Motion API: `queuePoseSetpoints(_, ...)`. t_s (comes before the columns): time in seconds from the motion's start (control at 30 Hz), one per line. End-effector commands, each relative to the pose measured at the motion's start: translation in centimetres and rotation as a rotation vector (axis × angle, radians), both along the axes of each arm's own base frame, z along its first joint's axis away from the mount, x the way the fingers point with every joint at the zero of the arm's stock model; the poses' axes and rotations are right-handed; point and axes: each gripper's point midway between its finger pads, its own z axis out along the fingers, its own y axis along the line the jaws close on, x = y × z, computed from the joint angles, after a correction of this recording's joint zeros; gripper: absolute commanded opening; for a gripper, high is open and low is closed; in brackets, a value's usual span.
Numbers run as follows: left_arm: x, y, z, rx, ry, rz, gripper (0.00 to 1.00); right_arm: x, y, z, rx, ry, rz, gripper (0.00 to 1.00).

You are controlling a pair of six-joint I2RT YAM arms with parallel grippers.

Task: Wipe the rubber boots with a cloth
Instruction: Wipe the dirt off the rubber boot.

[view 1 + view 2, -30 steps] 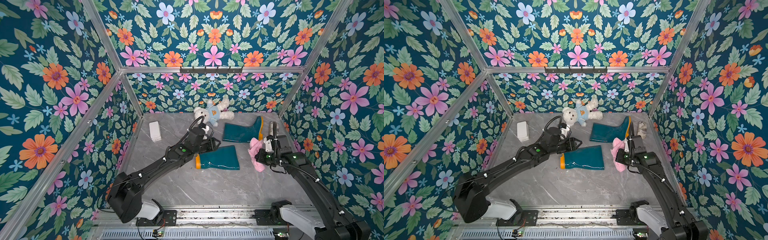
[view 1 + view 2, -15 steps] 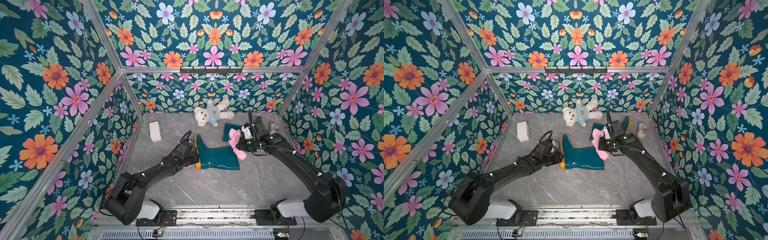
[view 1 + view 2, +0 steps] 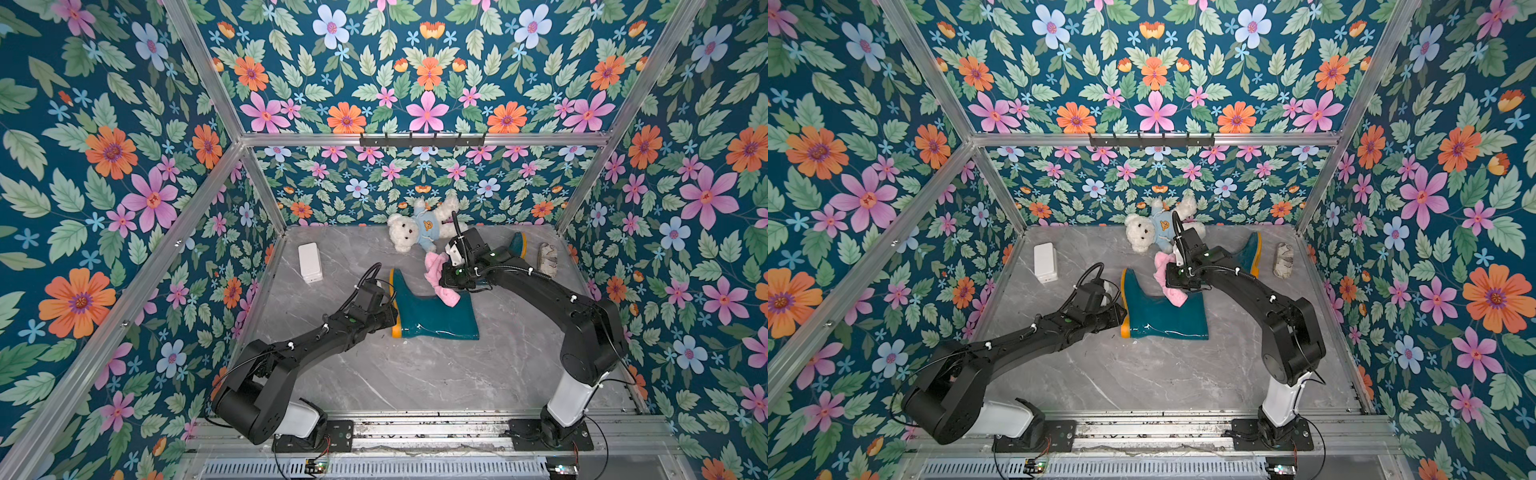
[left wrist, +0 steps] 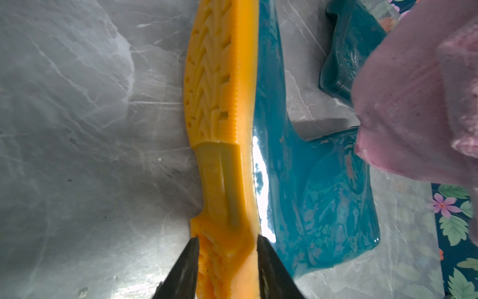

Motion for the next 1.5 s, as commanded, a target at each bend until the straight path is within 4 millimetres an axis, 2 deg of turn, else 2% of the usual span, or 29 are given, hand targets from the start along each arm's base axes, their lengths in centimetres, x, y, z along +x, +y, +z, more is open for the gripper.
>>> queuePoseSetpoints(0.0, 0.5, -0.7, 0.7, -0.029, -0.024, -0.024, 0.4, 0.6, 1.0, 0.3, 0.025, -0.004, 0.006, 0.0)
queuePoseSetpoints(0.27, -0.2, -0.8, -0.9, -0.036, 0.016, -0.04, 0.36, 1.2, 3.3, 0.3, 0.024, -0.008, 0.048, 0.0)
queuePoseSetpoints(0.4, -0.6, -0.7, -2.4, -0.031, 0.046, -0.038, 0.3, 1.0, 4.9, 0.7, 0.02, -0.02, 0.084, 0.0)
queuePoseSetpoints(0.53, -0.9, -0.5, -3.3, -0.029, 0.059, -0.031, 0.29, 0.8, 6.6, 0.6, 0.015, -0.018, 0.117, 0.0)
queuePoseSetpoints(0.73, -1.2, -0.4, -4.3, -0.029, 0.074, -0.026, 0.28, -0.1, 9.5, -1.8, 0.01, 0.03, 0.16, 0.0)
queuePoseSetpoints(0.9, -1.6, -0.2, -5.2, -0.026, 0.09, -0.02, 0.28, -0.9, 10.2, -4.8, -0.002, 0.091, 0.17, 0.0)
queuePoseSetpoints(1.03, -1.8, 0.1, -5.7, -0.022, 0.099, -0.015, 0.28, -1.6, 9.8, -6.5, -0.039, 0.132, 0.169, 0.0)
queuePoseSetpoints(1.2, -1.8, 0.4, -5.9, -0.018, 0.107, -0.008, 0.28, -2.1, 8.0, -8.0, -0.066, 0.16, 0.134, 0.0)
queuePoseSetpoints(1.47, -2.2, 0.9, -6.9, -0.008, 0.136, -0.001, 0.28, -2.7, 3.1, -9.9, -0.103, 0.215, 0.043, 0.0)
